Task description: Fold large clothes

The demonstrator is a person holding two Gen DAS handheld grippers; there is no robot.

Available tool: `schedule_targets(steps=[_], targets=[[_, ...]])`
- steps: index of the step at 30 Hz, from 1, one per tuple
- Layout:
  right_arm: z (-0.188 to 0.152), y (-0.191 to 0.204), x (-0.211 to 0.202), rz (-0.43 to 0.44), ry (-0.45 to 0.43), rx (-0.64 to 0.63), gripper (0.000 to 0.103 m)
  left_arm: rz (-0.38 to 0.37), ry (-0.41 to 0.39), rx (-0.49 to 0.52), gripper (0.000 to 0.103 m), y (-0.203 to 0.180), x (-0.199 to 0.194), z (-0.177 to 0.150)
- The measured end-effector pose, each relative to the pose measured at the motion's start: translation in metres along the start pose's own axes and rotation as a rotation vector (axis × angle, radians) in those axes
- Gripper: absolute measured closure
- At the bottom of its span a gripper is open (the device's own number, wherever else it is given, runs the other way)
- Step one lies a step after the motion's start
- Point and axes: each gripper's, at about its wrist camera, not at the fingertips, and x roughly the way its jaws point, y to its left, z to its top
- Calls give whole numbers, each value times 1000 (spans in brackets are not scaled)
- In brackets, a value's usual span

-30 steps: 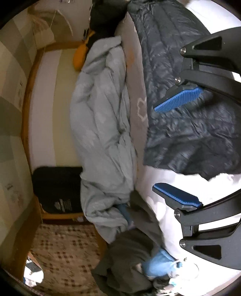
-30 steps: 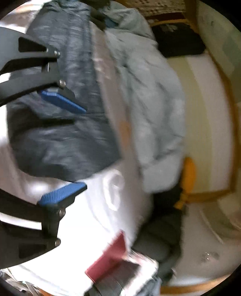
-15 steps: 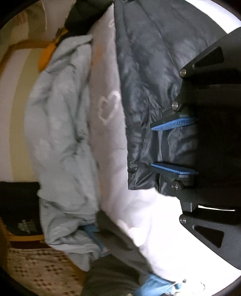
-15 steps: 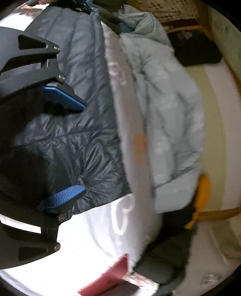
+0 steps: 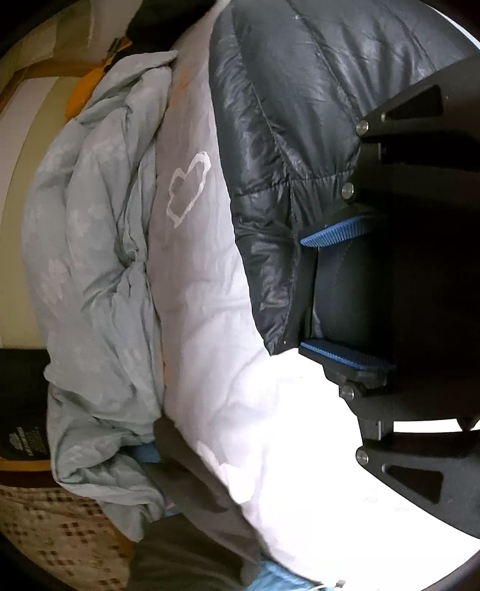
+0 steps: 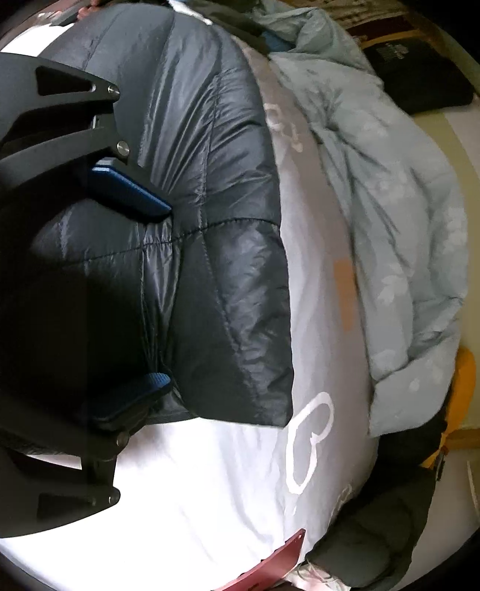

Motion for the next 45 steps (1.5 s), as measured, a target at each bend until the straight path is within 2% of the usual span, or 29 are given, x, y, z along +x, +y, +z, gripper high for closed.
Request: schedule_targets(steps=[4, 13, 15, 16, 18, 21, 23, 26, 27, 28, 29, 31, 34, 36, 38, 41, 43, 45], targets=[[1, 1, 7, -20, 15, 0, 10, -22, 21, -33, 45, 5, 3, -1], [1, 3, 2, -45, 4, -1, 9, 20, 4, -12, 46, 0, -2, -2], [2, 3, -11, -59, -44, 24, 11, 65, -63, -22, 59, -2, -18, -2], [3, 5, -21, -47, -79, 27, 12, 62, -102, -39, 64, -3, -32, -1], [6, 11, -52, 14, -182, 15, 12, -31, -219, -63, 64, -7, -72, 5], [4, 22, -96, 119, -314, -3, 12, -122, -338, -17, 64, -25, -120, 9], [2, 30, -114, 180, -346, -15, 12, -213, -355, 1, 64, -42, -140, 5], [-6, 50, -128, 258, -343, -36, 12, -329, -338, 63, 67, -79, -156, -6], [-8, 55, -129, 273, -331, -43, 20, -358, -324, 83, 70, -94, -157, -11], [-9, 60, -129, 291, -317, -51, 35, -378, -306, 96, 73, -106, -156, -13], [-10, 66, -128, 319, -296, -64, 44, -399, -283, 103, 76, -116, -154, -15], [-14, 76, -124, 367, -239, -92, 76, -444, -221, 119, 80, -135, -143, -21], [-18, 83, -115, 388, -191, -109, 86, -424, -164, 154, 80, -152, -125, -26], [-20, 88, -110, 387, -159, -128, 89, -450, -106, 147, 81, -158, -112, -30], [-21, 90, -105, 384, -149, -131, 89, -446, -68, 141, 81, -162, -100, -35], [-26, 95, -95, 391, -97, -126, 89, -401, -20, 163, 81, -171, -80, -45], [-26, 99, -87, 384, -85, -129, 89, -373, -18, 180, 80, -175, -67, -52], [-26, 105, -83, 374, -67, -146, 89, -343, -48, 205, 80, -179, -64, -62]])
